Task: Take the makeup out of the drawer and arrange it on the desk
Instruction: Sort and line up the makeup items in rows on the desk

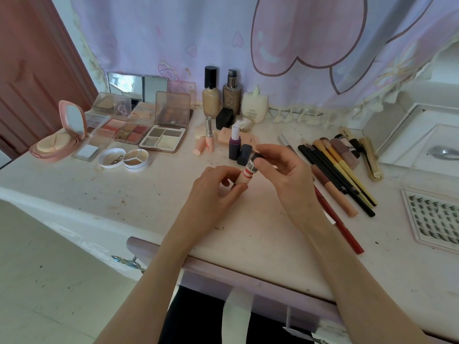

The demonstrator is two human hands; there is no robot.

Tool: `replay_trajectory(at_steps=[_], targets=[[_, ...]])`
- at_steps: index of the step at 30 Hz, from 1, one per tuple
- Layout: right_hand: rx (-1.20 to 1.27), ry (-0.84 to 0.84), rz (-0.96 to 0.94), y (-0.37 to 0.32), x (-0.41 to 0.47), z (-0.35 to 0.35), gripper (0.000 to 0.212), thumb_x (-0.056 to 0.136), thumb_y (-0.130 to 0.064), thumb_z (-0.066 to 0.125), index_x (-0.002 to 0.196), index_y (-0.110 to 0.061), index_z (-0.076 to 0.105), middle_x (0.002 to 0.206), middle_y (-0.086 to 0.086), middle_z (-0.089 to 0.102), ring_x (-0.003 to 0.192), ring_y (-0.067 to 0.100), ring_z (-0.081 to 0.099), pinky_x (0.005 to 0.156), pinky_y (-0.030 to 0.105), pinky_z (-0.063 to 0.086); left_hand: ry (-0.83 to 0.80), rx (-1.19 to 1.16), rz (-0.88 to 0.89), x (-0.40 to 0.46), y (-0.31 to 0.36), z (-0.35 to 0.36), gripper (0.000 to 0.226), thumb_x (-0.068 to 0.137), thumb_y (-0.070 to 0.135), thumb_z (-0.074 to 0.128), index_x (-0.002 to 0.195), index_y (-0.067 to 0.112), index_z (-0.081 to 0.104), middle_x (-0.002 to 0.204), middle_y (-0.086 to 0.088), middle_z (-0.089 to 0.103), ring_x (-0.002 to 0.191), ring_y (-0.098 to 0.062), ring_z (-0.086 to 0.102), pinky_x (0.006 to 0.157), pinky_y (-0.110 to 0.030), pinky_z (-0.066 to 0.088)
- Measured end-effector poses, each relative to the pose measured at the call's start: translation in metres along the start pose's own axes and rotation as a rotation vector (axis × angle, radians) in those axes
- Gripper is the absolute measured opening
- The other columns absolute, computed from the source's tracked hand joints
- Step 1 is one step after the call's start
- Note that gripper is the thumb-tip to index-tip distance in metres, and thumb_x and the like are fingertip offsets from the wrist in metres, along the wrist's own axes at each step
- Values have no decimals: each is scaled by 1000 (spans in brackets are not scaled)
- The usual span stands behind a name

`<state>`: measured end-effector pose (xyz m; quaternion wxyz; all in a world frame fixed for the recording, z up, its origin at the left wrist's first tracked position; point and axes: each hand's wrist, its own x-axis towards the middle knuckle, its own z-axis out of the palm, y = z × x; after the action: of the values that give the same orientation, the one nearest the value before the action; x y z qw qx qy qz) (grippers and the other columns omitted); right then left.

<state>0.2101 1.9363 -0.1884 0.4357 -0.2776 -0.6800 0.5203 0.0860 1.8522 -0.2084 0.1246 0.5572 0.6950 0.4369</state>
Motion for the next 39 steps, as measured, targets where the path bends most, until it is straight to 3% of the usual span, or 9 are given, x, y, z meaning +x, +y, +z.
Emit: replay_trajectory(at_steps=[4,8,13,17,22,25,32,39], targets=[[-6,-14,-12,0,0,0,24,86,-7,62,97,-27,61,93,-15,66,86,-4,62,77,11,49,1,-9,-5,0,-1,0,10,85,22,64,94,26,62,80,18,58,69,10,46,64,-4,34],[-6,40,8,3,0,1,17,89,-9,58,103,-18,62,96,-11,66,86,-3,62,80,15,50,36,-34,-23,0,-1,0,11,85,21,64,96,23,63,83,11,64,70,3,50,64,-4,36],[-478,-58,-24,19,-4,6,23,92,-21,54,114,-15,61,109,-4,62,91,-1,55,80,4,39,73,-53,-59,1,-6,-4,11,85,22,64,95,19,64,83,7,67,70,-1,55,65,-5,39],[-781,-221,-133,26,-10,10,31,92,-24,54,120,-12,59,122,2,55,111,15,49,89,10,27,129,-7,-114,4,-19,-20,13,83,22,67,95,23,62,84,11,64,72,6,55,66,-1,38],[-1041,-413,-185,26,-14,15,51,93,-48,42,138,-23,42,148,-3,35,137,13,25,111,23,13,221,76,-179,9,-43,-48,13,82,23,67,94,23,64,80,14,63,73,4,57,63,1,36],[-1106,-484,-163,26,-14,15,59,93,-55,31,145,-27,29,155,-5,20,143,10,11,115,27,2,287,79,-223,15,-53,-59,9,82,21,67,90,21,64,75,18,60,68,10,55,60,2,35],[-1222,-590,-138,28,-15,15,66,91,-61,13,149,-31,3,158,-6,-2,144,9,-8,112,28,-12,319,98,-237,27,-62,-59,7,84,20,64,91,19,62,72,15,57,66,4,51,57,1,34],[-1229,-598,-141,29,-15,15,66,90,-61,9,149,-31,1,158,-6,-3,144,11,-9,114,30,-11,301,85,-248,26,-63,-59,27,83,17,66,109,11,61,87,3,62,69,-3,52,59,-1,36]])
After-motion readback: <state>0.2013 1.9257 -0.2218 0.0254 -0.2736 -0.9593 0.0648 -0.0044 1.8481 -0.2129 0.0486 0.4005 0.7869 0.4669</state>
